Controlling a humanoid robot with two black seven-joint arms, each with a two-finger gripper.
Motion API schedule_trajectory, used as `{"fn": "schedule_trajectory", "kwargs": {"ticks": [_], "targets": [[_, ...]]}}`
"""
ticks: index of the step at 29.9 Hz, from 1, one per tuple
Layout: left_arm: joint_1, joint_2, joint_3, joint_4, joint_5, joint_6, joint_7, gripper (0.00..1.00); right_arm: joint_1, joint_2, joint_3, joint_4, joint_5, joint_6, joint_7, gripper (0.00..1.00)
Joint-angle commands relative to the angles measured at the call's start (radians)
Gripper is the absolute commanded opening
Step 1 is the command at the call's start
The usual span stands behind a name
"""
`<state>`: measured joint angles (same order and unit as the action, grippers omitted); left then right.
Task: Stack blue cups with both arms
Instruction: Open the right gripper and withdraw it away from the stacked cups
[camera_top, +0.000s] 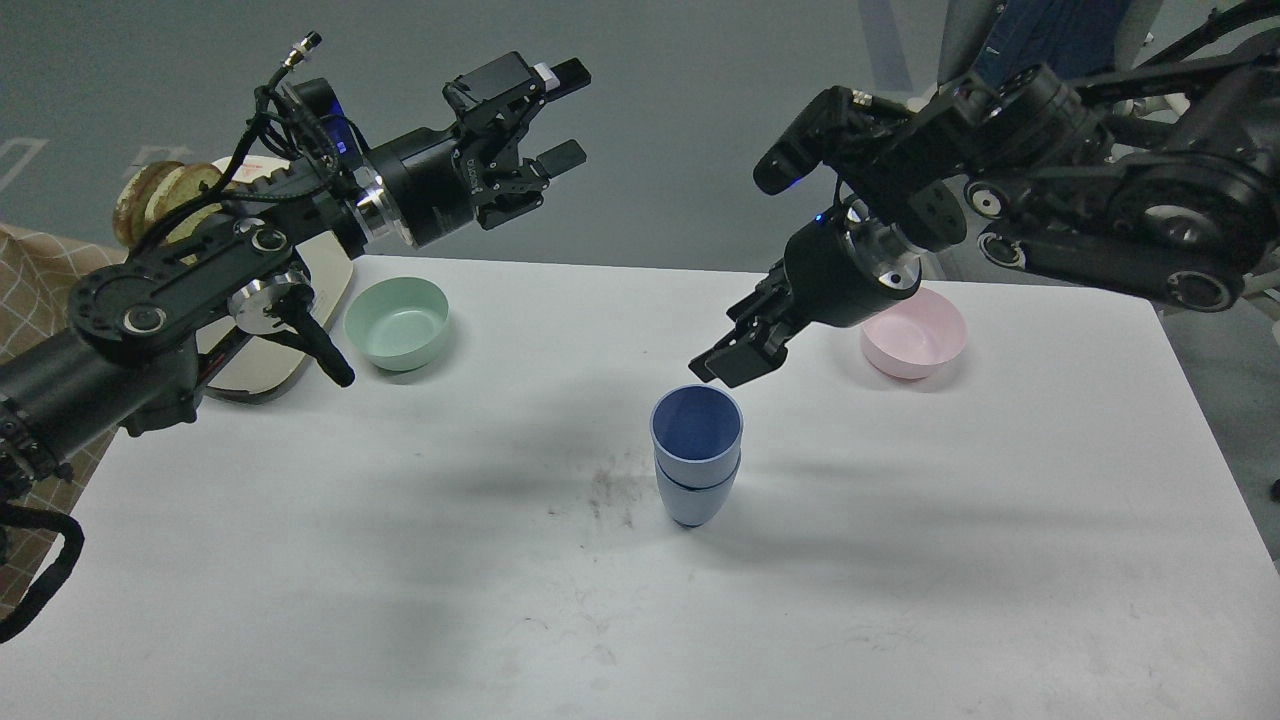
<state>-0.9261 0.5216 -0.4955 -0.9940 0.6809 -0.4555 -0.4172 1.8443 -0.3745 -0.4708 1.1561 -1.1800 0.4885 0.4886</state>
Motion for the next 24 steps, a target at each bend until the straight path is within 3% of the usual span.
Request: {"fn": "schedule_trajectory", "kwargs": {"ticks": [1, 7, 9, 12, 17, 24], "targets": [[0.001, -0.002, 0.002, 0.003, 0.0, 0.004, 0.003, 0.96, -0.006, -0.107, 0.084, -0.051, 0.106, 0.0, 0.0, 0.99], [0.001, -0.011, 0.0, 0.015, -0.012, 0.066, 0.002, 0.97, -0.138, -0.239, 0.197, -0.136, 0.354, 0.0, 0.0, 1.0], [0.003, -0.012, -0.003, 0.031, -0.018, 0.077, -0.003, 0.97, -0.268, -0.251, 0.301, -0.2, 0.494, -0.08, 0.0, 1.0], [0.021, -0.026, -0.032, 0.052, -0.047, 0.075, -0.003, 0.97, -0.408, -0.248, 0.44, -0.263, 0.611, -0.113, 0.0, 1.0], [0.061, -0.084, -0.106, 0.138, -0.147, 0.055, -0.003, 0.97, -0.678, -0.146, 0.766, -0.393, 0.732, -0.119, 0.0, 1.0], [0.11, -0.169, -0.175, 0.261, -0.23, -0.005, -0.005, 0.97, -0.864, 0.026, 1.047, -0.544, 0.741, -0.117, 0.0, 1.0]]}}
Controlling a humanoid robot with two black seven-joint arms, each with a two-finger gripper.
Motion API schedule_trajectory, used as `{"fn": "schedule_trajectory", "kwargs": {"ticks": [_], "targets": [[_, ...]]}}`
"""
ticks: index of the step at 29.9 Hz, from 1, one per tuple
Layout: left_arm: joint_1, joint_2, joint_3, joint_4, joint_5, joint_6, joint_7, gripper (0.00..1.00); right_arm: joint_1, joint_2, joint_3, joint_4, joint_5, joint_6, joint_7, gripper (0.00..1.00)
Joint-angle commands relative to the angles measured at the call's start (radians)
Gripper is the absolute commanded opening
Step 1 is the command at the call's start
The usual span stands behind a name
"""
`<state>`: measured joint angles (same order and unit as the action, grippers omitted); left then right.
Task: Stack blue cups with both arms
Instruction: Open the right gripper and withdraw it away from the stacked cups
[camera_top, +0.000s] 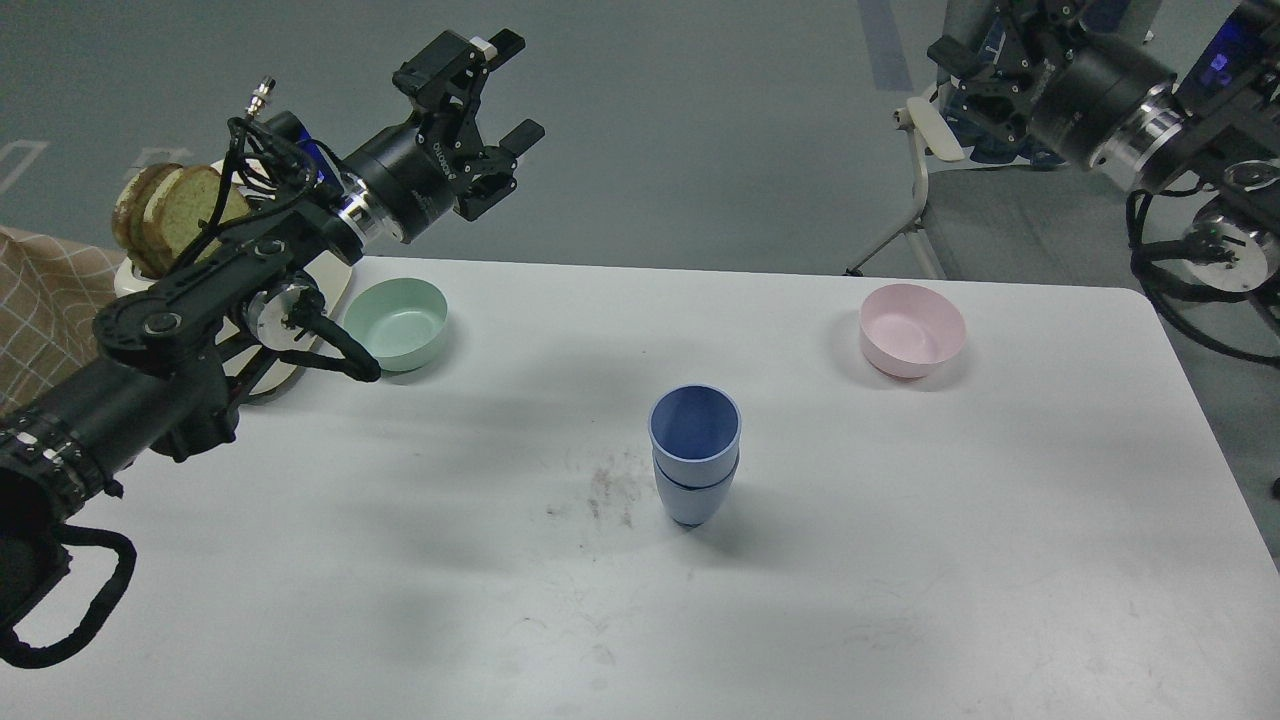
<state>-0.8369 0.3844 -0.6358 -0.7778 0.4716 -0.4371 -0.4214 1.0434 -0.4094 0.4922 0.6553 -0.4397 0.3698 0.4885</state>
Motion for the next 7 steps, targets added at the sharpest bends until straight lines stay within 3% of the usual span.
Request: {"fn": "schedule_trajectory", "kwargs": {"ticks": [1, 7], "targets": [[0.025, -0.039, -0.045, 0.057, -0.021, -0.028, 0.0, 0.97, -0.074, 0.075, 0.094, -0.048, 0.001, 0.001, 0.0, 1.0], [0.062, -0.075, -0.059, 0.163, -0.021, -0.052, -0.002, 0.98, -0.135, 0.139, 0.15, -0.075, 0.001, 0.0, 0.0, 1.0]]}}
